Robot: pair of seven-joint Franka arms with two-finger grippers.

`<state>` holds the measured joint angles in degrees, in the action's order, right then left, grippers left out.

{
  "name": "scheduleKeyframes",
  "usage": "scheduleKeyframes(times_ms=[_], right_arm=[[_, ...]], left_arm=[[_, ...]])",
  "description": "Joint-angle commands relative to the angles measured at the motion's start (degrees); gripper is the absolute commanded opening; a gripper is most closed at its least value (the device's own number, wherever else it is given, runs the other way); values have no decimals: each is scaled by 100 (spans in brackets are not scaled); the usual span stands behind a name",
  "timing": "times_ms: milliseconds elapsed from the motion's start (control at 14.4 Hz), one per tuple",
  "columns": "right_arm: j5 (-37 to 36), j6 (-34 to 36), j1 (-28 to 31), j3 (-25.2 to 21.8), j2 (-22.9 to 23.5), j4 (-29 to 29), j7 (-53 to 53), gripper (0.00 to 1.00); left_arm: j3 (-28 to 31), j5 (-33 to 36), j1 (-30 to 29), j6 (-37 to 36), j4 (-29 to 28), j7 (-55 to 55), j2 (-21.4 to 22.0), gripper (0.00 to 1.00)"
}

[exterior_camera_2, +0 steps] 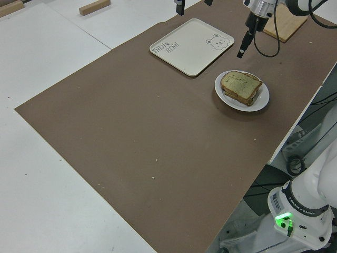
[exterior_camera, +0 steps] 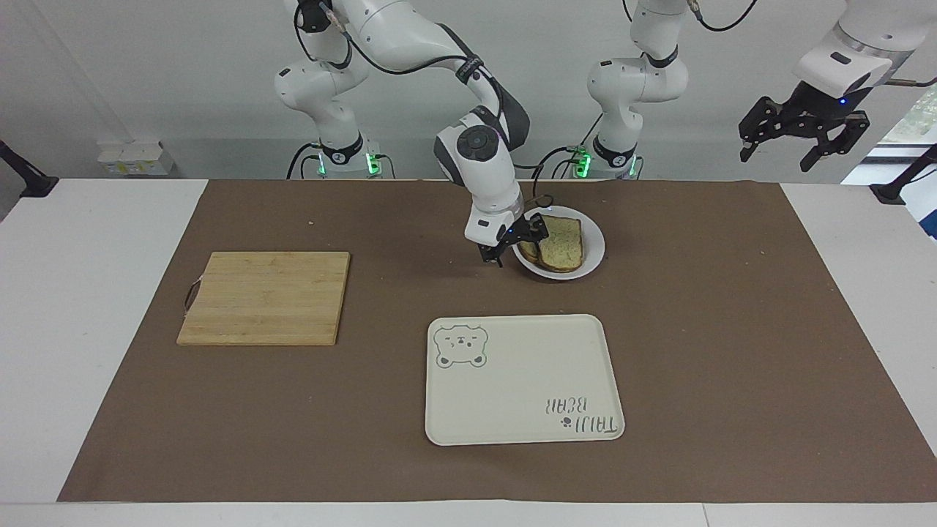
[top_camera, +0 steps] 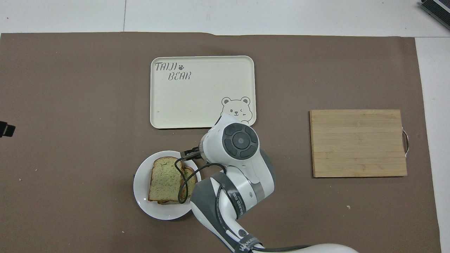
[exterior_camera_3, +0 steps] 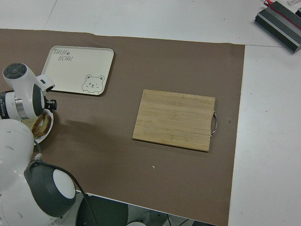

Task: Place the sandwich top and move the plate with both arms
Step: 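Withdraw the right gripper while the left gripper reaches the plate rim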

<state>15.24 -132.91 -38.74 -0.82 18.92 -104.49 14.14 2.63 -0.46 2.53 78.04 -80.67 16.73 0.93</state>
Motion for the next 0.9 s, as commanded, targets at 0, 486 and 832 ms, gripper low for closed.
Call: scheduleKeyframes(times_ms=[0,486,832], right_arm=[[-503,107,418,38,-318,-10,-105,100],[-856,1203,1438,56,-881,217,-184,100],[-987,1784,1860,21,-916,376,-175,100]], left_arm=[[-8,38,-33,-35,-238,6,197,100],[1,-1163,-69,1264,-2765,32,1154,100],[-8,-2525,37,2871,-4858,171,1532,100]])
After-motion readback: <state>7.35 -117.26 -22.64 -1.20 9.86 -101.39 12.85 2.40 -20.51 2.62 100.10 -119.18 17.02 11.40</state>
